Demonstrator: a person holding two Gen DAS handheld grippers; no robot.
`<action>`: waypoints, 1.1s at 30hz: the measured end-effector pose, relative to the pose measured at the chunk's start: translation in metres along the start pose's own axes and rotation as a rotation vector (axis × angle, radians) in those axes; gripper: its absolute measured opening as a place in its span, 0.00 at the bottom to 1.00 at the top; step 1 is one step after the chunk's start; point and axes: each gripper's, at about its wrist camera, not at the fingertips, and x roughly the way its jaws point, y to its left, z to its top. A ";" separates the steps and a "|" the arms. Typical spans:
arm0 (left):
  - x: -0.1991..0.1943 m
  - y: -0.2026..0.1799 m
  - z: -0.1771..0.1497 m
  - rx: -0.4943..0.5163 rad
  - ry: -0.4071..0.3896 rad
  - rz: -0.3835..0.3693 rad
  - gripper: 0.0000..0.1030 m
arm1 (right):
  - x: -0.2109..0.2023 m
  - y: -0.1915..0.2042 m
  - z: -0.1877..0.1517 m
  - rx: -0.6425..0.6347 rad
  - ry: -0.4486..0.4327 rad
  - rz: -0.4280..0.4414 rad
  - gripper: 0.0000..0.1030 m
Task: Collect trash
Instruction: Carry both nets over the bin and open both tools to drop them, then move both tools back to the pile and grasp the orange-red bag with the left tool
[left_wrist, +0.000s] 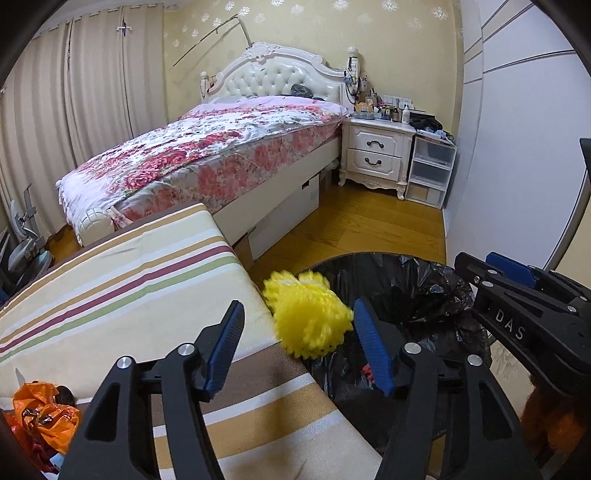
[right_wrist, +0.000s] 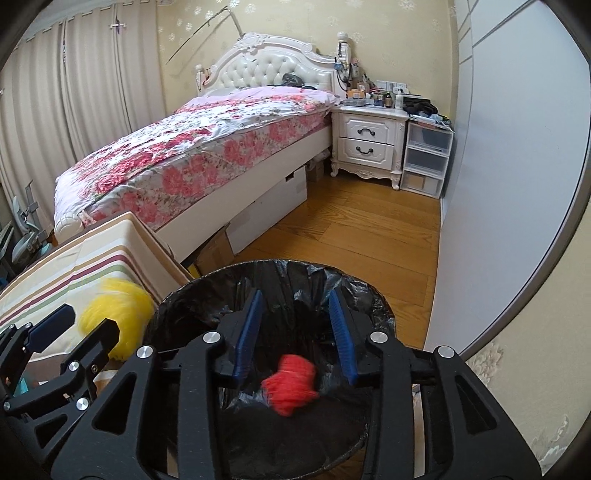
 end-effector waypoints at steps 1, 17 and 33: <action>-0.001 0.001 0.000 -0.004 -0.003 0.001 0.66 | 0.000 -0.001 0.000 0.004 -0.002 -0.004 0.38; -0.038 0.040 -0.007 -0.082 -0.023 0.079 0.71 | -0.019 0.014 0.001 0.024 -0.009 0.067 0.62; -0.118 0.131 -0.045 -0.216 -0.040 0.281 0.71 | -0.058 0.120 -0.019 -0.172 0.004 0.273 0.67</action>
